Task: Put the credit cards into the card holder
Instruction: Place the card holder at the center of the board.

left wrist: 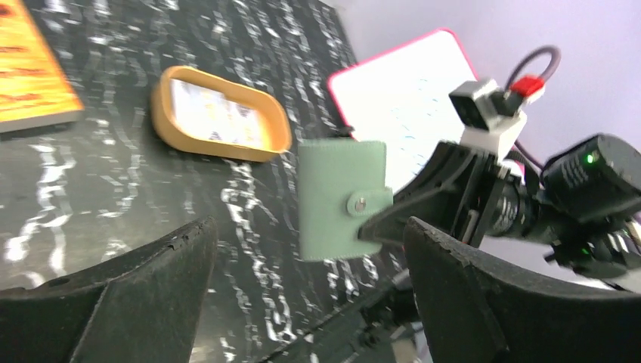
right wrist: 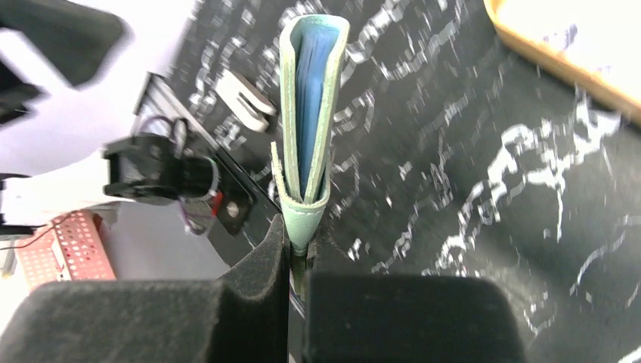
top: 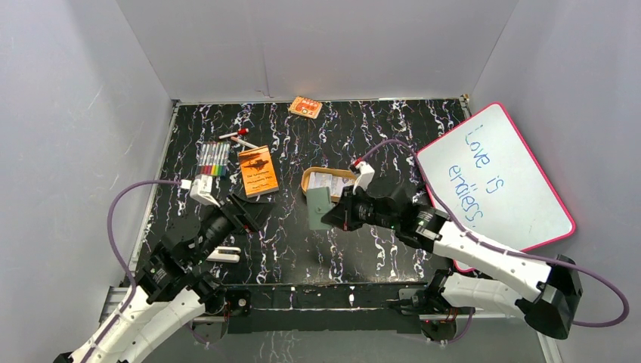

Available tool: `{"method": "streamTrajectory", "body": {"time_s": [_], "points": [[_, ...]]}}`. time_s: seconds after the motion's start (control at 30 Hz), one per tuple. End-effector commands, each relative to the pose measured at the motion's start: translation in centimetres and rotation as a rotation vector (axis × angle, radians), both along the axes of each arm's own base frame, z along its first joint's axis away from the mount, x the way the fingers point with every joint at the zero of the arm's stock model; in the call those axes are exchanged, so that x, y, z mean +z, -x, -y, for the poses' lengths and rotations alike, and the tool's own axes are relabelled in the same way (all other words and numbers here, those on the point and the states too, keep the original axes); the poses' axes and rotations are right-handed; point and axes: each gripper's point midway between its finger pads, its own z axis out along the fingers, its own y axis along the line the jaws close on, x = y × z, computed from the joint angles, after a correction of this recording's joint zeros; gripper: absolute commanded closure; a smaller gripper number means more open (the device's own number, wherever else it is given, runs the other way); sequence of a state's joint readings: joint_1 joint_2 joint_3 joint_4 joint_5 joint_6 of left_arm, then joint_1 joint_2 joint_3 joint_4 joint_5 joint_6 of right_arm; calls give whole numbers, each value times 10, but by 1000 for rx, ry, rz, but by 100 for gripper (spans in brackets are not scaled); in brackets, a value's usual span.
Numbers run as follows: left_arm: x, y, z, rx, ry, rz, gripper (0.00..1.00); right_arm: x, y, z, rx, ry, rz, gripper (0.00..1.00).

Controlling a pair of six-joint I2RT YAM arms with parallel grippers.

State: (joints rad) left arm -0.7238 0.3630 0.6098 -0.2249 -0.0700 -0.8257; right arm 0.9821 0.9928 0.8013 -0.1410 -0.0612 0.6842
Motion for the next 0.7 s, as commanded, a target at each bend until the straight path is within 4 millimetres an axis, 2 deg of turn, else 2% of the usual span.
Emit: {"method": "streamTrajectory", "body": {"time_s": [0.0, 0.17, 0.3, 0.5, 0.67], "points": [[-24, -18, -46, 218, -227, -11, 10, -49, 3, 0, -38, 88, -146, 100], [-41, -30, -45, 185, -459, -27, 11, -54, -1, -37, -4, 5, -238, 100], [-46, -35, -48, 186, -526, -25, 12, -70, -2, -59, -12, -37, -375, 100], [-44, -39, -43, 184, -494, 30, 11, -94, -4, -72, -64, -35, -476, 100], [-54, -42, -49, 214, -522, 19, 10, -118, -7, -69, -120, 24, -512, 100]]}}
